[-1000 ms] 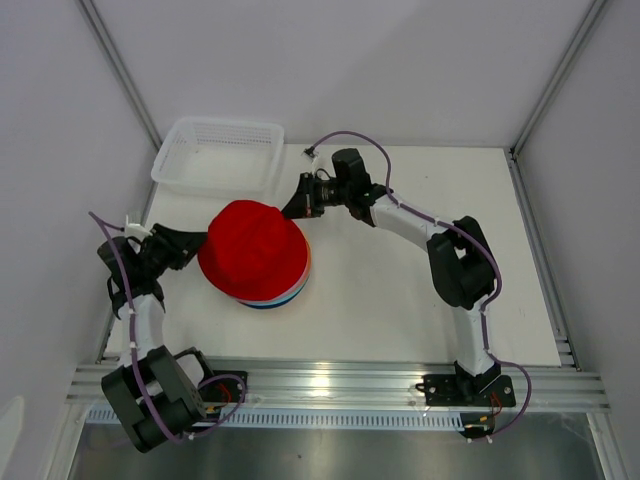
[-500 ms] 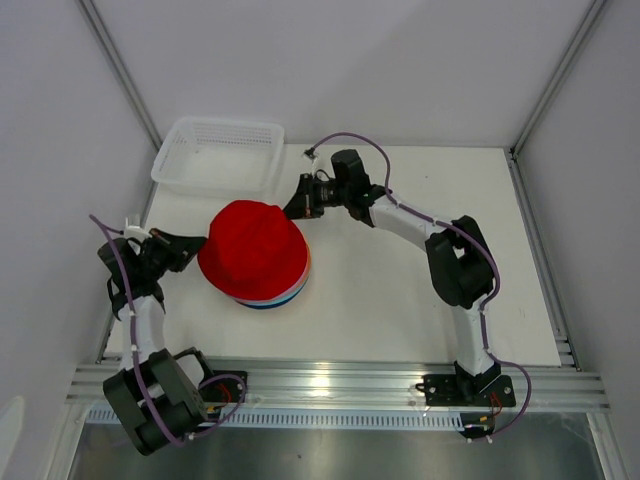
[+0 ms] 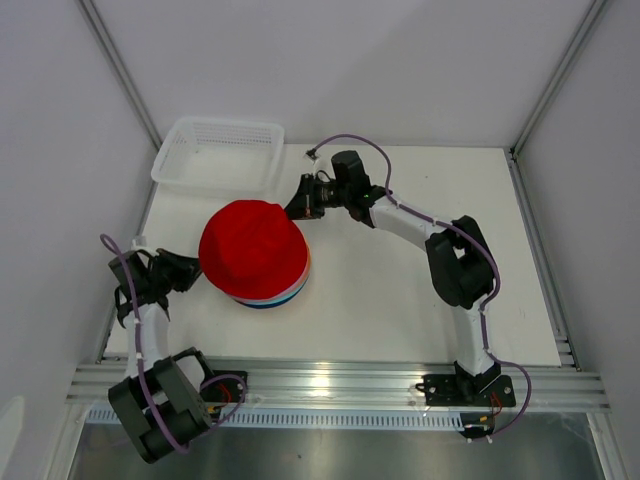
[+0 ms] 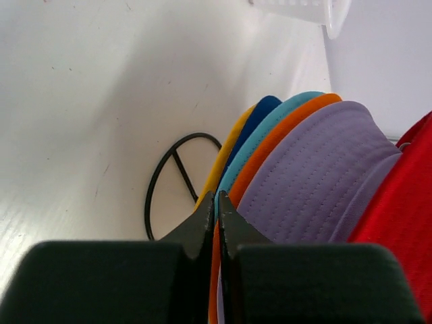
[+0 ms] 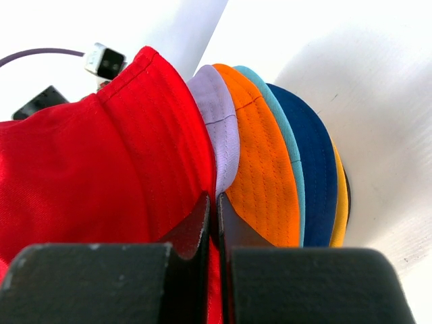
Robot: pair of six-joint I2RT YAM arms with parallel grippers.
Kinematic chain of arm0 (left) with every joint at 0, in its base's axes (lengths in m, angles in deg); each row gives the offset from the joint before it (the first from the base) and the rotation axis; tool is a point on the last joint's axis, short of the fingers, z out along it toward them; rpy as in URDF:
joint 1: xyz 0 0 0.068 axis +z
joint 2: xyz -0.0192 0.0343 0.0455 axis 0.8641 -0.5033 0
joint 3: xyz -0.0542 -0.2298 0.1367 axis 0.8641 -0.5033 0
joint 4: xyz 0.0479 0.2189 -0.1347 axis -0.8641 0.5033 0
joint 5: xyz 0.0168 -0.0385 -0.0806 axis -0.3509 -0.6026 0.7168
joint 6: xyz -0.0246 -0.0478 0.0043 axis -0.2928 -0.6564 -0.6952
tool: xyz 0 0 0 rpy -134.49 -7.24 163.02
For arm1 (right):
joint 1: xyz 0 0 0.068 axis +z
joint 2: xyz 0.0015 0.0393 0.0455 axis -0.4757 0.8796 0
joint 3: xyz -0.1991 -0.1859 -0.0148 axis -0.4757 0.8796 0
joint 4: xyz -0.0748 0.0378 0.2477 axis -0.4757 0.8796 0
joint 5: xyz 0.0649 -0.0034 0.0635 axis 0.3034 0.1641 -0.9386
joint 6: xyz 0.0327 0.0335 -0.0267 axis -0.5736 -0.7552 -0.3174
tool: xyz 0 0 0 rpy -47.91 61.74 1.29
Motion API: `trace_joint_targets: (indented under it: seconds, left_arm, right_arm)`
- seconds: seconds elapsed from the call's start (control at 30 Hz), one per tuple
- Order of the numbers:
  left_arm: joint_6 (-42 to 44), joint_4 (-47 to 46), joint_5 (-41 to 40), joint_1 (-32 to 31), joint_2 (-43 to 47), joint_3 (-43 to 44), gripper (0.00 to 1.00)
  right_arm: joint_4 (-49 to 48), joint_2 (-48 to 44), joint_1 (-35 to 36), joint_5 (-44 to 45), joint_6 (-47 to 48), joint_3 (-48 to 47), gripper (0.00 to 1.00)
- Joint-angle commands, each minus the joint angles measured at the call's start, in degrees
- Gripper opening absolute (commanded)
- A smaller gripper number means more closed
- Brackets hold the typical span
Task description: Stack the hats
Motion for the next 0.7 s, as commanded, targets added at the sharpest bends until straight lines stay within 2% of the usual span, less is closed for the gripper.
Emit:
trace_joint_targets:
  seconds: [0.0,0.03,0.1,0.13,0.33,0.5,0.67]
  left_arm:
    - [3.78,6.05,-3.66,0.35,3.73,5.57,0.13]
    - [4.22,9.72,-4.10,0.35,5.66,8.19,0.31]
    - [5.01,12.82,-3.93,1.23,7.16,9.71,0.49]
    - [5.10,15.10,-3.23,1.49,7.87,11.37,0.53]
    - [8.18,20.57,1.42,2.73,8.84,17.88,0.64]
    - [7.21,11.88,11.52,2.73,7.62,15.17,0.70]
    - [8.53,8.88,13.91,2.73,6.12,13.58,0.75]
  right_arm:
    - [1.98,-2.01,-0.35,4.08,1.56,0.80,0.00]
    - [2.16,-2.19,-0.35,4.17,1.65,0.80,0.00]
    - [3.04,-2.72,-0.44,4.52,1.91,0.97,0.00]
    - [3.39,-2.81,-0.44,4.87,2.43,1.23,0.00]
    - [4.36,-2.72,-0.70,5.05,3.23,2.03,0.00]
    - [3.66,-2.72,-0.53,5.14,2.97,1.85,0.00]
    - [2.78,-2.28,-0.61,4.96,2.35,1.41,0.00]
